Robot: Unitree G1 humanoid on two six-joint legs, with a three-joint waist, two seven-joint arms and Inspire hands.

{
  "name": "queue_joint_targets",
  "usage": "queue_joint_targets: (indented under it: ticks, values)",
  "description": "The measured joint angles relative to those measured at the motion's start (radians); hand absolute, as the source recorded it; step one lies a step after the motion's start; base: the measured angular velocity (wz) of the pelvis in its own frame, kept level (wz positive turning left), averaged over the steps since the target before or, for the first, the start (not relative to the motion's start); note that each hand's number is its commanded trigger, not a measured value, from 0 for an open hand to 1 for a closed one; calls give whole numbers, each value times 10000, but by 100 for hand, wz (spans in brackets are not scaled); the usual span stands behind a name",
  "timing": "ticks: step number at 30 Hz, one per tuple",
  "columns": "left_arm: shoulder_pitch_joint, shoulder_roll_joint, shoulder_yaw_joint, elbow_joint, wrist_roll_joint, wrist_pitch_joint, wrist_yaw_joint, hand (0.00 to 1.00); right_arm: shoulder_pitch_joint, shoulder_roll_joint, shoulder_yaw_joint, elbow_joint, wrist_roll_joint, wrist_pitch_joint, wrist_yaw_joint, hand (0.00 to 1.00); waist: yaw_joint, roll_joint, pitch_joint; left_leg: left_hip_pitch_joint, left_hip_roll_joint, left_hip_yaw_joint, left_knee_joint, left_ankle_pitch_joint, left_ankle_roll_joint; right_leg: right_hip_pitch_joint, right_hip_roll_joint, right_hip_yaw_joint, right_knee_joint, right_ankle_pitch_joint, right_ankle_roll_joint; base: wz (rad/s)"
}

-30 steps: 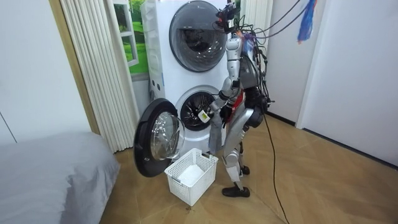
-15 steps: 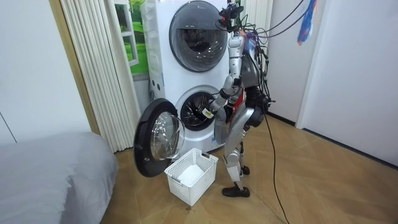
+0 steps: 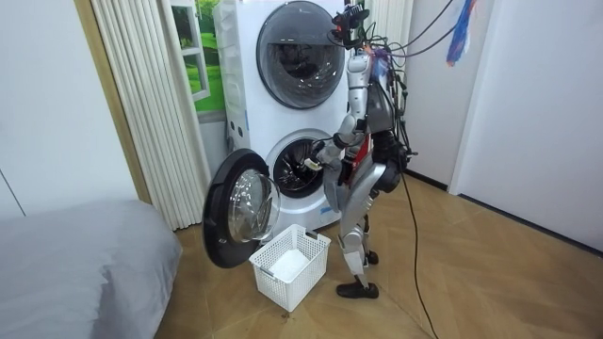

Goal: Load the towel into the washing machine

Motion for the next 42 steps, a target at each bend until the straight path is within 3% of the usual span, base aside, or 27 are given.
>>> queue_joint_targets:
  ticks: [7,9,19,23,27,30,33,37,42]
  values:
    - [1,3,45,0,-173,90,-1,100,-40,4,-40,1,-50,71,133,100,132,40,23,26,-6,3,-44,1,0,1,13,21,-8,3,4,0]
    - [1,2,44,0,-180,98,-2,0,-51,15,-110,1,-59,120,181,100,127,40,23,61,-24,16,-120,2,-1,1,4,28,-28,3,4,0]
    - [81,46,243,45,-296,64,-93,0,-135,-60,-340,19,31,417,-10,100,169,43,26,77,-32,33,-436,43,-39,0,38,23,-336,40,-5,0]
    - [242,29,646,186,-257,57,9,0,-72,-76,-377,-6,67,581,-341,100,596,68,41,103,-21,94,-476,47,-47,-27,39,3,-379,39,-5,-2]
    - [530,41,1471,236,796,-13,846,0,-81,-175,-543,9,70,585,-583,100,943,144,76,72,-36,95,-589,59,-68,-67,-10,-65,-374,19,-30,1]
    - [887,40,2346,473,2038,-52,1848,0,-149,-272,-751,163,142,794,-607,100,1248,213,78,68,-51,-12,-658,88,-81,14,-23,-222,-488,21,-37,11]
    - [1204,36,2604,494,2380,-47,2510,0,-223,-302,-1060,413,574,972,-573,100,1497,224,70,71,-121,-42,-725,123,-72,9,-65,-234,-529,15,-25,7]
    - [1482,-57,2681,530,2472,-23,2949,0,-295,-327,-1117,645,1274,1162,-507,100,1517,226,70,74,-244,-112,-784,183,-51,15,-178,-305,-450,-4,7,9]
    - [1463,-423,2682,494,2706,98,3131,0,-660,-392,-1329,1315,2054,1484,-134,100,1502,220,75,27,-401,-233,-810,289,10,14,-355,-441,-351,-42,62,13]
